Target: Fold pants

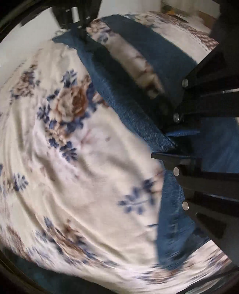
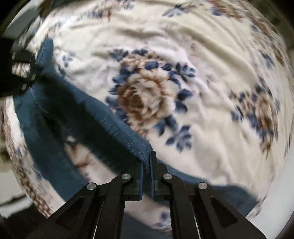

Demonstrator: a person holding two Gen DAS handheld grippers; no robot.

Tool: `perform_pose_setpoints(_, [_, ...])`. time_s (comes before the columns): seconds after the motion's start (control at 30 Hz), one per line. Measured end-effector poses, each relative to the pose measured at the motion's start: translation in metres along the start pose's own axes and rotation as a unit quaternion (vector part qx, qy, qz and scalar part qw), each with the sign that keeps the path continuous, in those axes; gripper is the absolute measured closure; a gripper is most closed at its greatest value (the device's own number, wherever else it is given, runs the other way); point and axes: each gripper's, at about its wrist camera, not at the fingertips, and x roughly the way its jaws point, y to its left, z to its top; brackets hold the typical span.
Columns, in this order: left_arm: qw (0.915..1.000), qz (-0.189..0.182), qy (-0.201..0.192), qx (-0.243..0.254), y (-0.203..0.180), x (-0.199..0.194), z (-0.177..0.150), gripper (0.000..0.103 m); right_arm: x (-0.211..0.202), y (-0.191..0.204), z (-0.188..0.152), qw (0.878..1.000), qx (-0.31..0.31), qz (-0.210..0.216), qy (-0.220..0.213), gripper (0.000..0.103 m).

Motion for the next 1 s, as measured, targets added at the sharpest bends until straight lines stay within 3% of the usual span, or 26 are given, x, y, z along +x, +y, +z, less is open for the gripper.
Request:
perform_pose_setpoints(0.07, [0.9993,0.004,-0.019,-0.032,-0.010,-0.006,-0.027,0.091,-0.009,0.012,-0.028,0.999,0.032,0.020,-0.018,0.096])
perform_pose_setpoints(0.1, [0.9985,-0.003,-0.016,-0.053,-0.017,0.000,-0.040,0.091,-0.008,0.032,-0.026,0.998,0.046,0.027,-0.020,0.096])
perform_pose_setpoints(0.2, [0.9936,-0.004,-0.005,-0.113,-0.032,0.042,-0.053,0.091,0.002,0.065,-0.067,0.995,0.082,0.049,0.003,0.097])
perform_pose_setpoints(0.33, [0.9795,-0.008,0.007,-0.201,-0.039,0.076,-0.091,0.090,0.036,0.091,-0.117,0.983,0.160,0.072,0.047,0.096])
perform_pose_setpoints(0.43, [0.9701,-0.008,0.004,-0.243,-0.037,0.090,-0.104,0.090,0.068,0.097,-0.133,0.975,0.202,0.070,0.055,0.095])
perform_pose_setpoints(0.57, [0.9633,-0.007,0.002,-0.268,-0.035,0.095,-0.108,0.089,0.092,0.095,-0.139,0.962,0.253,0.081,0.066,0.091])
perform_pose_setpoints(0.7, [0.9629,0.022,-0.027,-0.268,-0.051,0.060,-0.114,0.089,0.079,0.091,-0.137,0.954,0.272,0.105,0.070,0.087])
perform_pose_setpoints(0.87, [0.9622,0.075,-0.071,-0.252,-0.074,0.030,-0.126,0.083,0.038,0.088,-0.130,0.954,0.270,0.117,0.063,0.081])
perform_pose_setpoints(1.0, [0.9599,0.074,-0.053,-0.265,-0.069,0.059,-0.126,0.075,0.025,0.096,-0.114,0.962,0.242,0.088,0.090,0.078])
